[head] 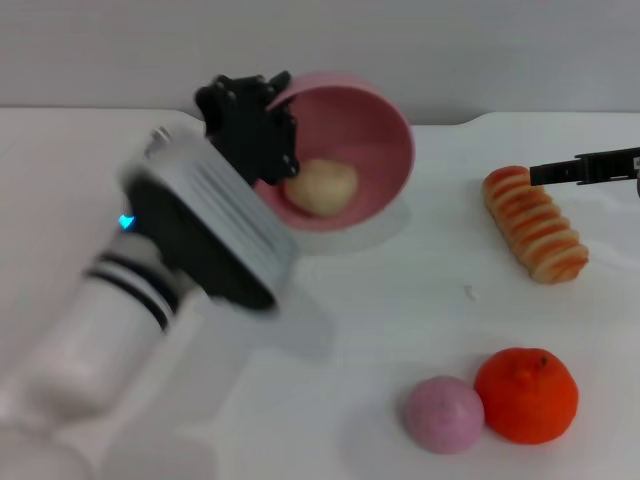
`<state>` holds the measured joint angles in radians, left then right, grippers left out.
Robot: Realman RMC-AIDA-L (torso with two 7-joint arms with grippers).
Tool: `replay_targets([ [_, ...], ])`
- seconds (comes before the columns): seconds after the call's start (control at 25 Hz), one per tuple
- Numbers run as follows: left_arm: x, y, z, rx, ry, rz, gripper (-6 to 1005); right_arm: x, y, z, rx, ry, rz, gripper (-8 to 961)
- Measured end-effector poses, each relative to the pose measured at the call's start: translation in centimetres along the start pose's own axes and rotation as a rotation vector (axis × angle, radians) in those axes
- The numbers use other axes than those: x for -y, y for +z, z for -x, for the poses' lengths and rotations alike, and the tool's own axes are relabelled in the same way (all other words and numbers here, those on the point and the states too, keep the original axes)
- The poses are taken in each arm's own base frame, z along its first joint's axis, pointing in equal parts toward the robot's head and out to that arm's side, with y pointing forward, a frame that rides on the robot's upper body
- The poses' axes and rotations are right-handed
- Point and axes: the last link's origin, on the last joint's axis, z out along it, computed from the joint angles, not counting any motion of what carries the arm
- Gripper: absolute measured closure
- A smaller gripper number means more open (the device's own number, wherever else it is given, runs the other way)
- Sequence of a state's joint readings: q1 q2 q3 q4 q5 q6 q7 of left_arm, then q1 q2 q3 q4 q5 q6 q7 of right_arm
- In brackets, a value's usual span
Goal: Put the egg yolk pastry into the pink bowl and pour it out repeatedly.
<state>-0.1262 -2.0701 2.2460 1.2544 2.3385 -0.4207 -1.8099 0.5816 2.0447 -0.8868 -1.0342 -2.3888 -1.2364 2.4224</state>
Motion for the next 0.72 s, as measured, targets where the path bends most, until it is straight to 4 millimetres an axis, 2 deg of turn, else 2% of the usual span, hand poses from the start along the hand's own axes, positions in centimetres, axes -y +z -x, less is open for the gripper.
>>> replay_targets([
  [0.12, -2.1, -0.7, -0.2, -0.085, 0.225, -0.09, 987, -0.1, 0.1, -0.1, -0.002, 0.0, 0.004, 428],
  [0.24, -2.6, -1.2, 0.0, -0.153, 0.348, -0.164, 989, -0.3, 0.2, -0.1, -0.001, -0.001, 0.008, 430],
  [0.32, -2.4, -1.2, 0.1, -0.167, 0.365, -0.189, 989, -0.4, 0.3, 0.0, 0.0, -0.001, 0.011, 432],
  [0.56, -1.7, -0.6, 0.6, -0.127, 0.304, -0.206, 992, -0.8, 0.6, 0.1, 0.005, -0.007, 0.011, 437],
  [0.72, -0.1, 0.0, 1.3, -0.065, 0.087, -0.246, 994, -1.0, 0.8, 0.2, 0.006, -0.02, 0.017, 440],
])
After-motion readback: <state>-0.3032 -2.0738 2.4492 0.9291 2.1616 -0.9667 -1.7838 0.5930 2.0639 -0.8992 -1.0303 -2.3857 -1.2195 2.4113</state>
